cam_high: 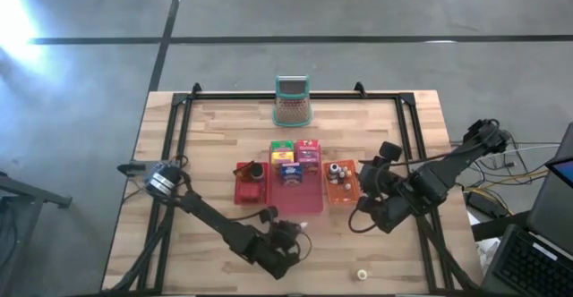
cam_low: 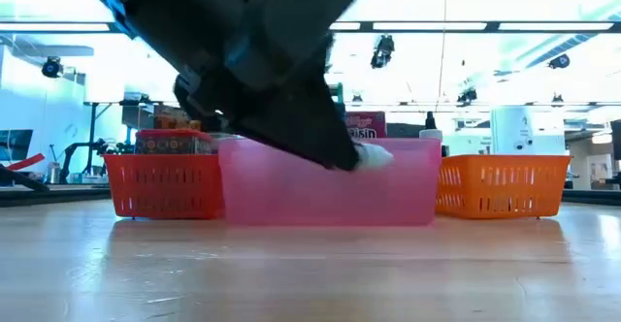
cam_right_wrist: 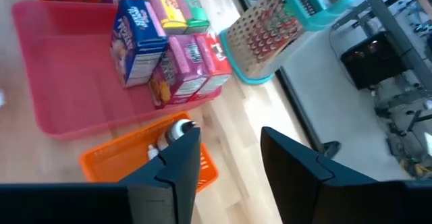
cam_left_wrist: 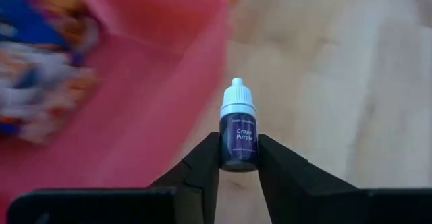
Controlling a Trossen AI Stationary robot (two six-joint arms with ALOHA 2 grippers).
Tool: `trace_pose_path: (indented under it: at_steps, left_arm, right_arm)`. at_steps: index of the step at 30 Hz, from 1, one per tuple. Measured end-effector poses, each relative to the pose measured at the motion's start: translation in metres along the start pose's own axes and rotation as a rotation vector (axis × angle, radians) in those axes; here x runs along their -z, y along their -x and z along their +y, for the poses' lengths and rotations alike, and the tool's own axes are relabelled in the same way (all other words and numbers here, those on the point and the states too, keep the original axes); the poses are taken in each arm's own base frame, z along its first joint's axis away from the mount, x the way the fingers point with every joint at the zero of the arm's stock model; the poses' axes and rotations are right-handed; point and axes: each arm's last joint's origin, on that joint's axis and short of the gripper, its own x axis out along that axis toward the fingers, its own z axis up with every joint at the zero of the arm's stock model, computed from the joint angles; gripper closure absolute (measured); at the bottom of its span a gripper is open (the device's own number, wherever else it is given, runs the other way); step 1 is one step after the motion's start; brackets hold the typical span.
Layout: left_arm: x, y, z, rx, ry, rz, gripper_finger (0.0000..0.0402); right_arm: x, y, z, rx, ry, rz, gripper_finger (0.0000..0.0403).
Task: Pick & Place Kitchen Items
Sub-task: Put the small purple food coloring bottle into the orange bin
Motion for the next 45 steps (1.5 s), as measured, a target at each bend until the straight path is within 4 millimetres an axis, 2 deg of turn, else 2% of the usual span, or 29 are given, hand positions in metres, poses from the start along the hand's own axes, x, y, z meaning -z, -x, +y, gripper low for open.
trace_pose_path:
  at_steps: [5, 11, 17, 23, 27, 32, 39, 45]
  left_arm:
    - [0.002, 0.024, 0.014, -0.014, 0.039, -0.15, 0.0307]
    - [0.012, 0.041, 0.036, 0.197, 0.095, -0.332, 0.0307]
    - [0.021, 0.046, 0.06, 0.513, 0.159, -0.494, 0.0307]
    - [0.025, 0.048, 0.071, 0.61, 0.222, -0.527, 0.0307]
    - [0.017, 0.045, 0.074, 0.62, 0.294, -0.534, 0.0307]
    - [-0.002, 0.04, 0.076, 0.681, 0.323, -0.553, 0.0307]
    - [-0.026, 0.023, 0.074, 0.808, 0.297, -0.45, 0.0307]
    - [-0.041, 0.021, 0.073, 0.861, 0.294, -0.457, 0.0307]
  right_arm:
    - [0.009, -0.015, 0.019, -0.067, 0.035, -0.001, 0.0274]
    - [0.012, -0.03, 0.049, -0.267, 0.115, -0.076, 0.0287]
    - [0.004, -0.034, 0.073, -0.522, 0.205, -0.257, 0.0296]
    - [0.001, -0.037, 0.083, -0.572, 0.198, -0.43, 0.0308]
    - [-0.001, -0.039, 0.089, -0.622, 0.205, -0.541, 0.0314]
    - [0.0, -0.04, 0.094, -0.682, 0.216, -0.562, 0.0307]
    - [-0.002, -0.038, 0.093, -0.682, 0.215, -0.558, 0.0261]
    - [0.001, -0.039, 0.093, -0.683, 0.217, -0.499, 0.0226]
